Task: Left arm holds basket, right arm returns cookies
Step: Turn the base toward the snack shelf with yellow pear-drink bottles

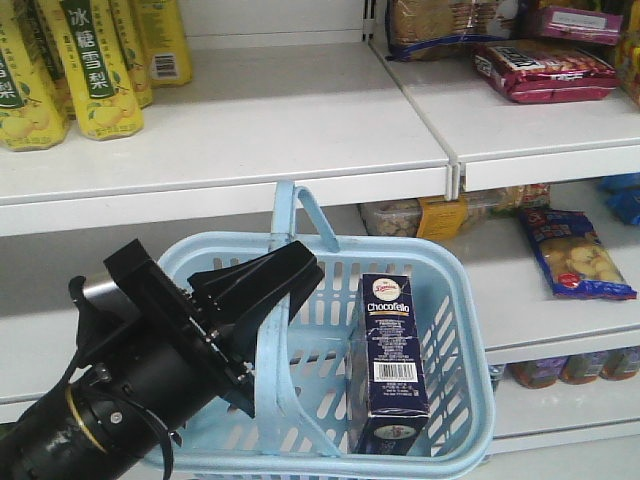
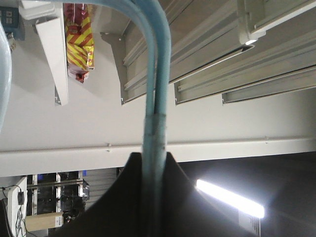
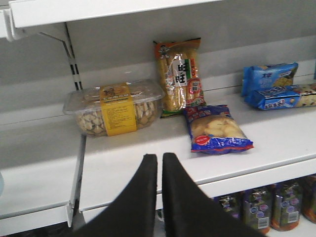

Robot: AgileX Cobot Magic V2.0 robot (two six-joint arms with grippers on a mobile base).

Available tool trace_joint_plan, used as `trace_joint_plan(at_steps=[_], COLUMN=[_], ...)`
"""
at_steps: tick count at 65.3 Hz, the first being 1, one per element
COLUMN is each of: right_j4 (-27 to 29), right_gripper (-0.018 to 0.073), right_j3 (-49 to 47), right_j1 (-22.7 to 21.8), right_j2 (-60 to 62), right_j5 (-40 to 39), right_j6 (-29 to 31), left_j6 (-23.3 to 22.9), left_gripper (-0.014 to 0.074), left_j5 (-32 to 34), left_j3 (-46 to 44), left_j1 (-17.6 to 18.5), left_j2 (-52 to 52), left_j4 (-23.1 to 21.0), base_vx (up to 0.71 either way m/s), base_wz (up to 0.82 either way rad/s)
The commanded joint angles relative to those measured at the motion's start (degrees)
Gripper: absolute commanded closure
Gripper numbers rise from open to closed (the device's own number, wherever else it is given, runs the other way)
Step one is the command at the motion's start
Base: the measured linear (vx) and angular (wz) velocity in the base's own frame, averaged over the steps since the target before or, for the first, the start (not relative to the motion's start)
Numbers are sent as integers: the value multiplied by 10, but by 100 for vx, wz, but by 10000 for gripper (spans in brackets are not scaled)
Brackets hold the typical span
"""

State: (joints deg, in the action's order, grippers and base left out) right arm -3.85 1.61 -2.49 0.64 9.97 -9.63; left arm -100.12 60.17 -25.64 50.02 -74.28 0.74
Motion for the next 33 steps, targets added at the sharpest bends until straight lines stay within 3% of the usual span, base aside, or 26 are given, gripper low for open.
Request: trace_joint_plan(at_steps=[1, 33], right_j4=[-6, -6], right_gripper=[562, 562], right_j3=[10, 10], right_j1=[-4, -4], right_j2=[7, 7], right_j5=[-40, -40], right_j6=[3, 3], left_j6=[0, 0], left_gripper=[596, 596], left_j5=[77, 77], left_j3=[-19, -19], left_j1=[3, 3], left_j2=[16, 16], left_j4=[-4, -4], base_vx=[3, 2], base_wz=[27, 21])
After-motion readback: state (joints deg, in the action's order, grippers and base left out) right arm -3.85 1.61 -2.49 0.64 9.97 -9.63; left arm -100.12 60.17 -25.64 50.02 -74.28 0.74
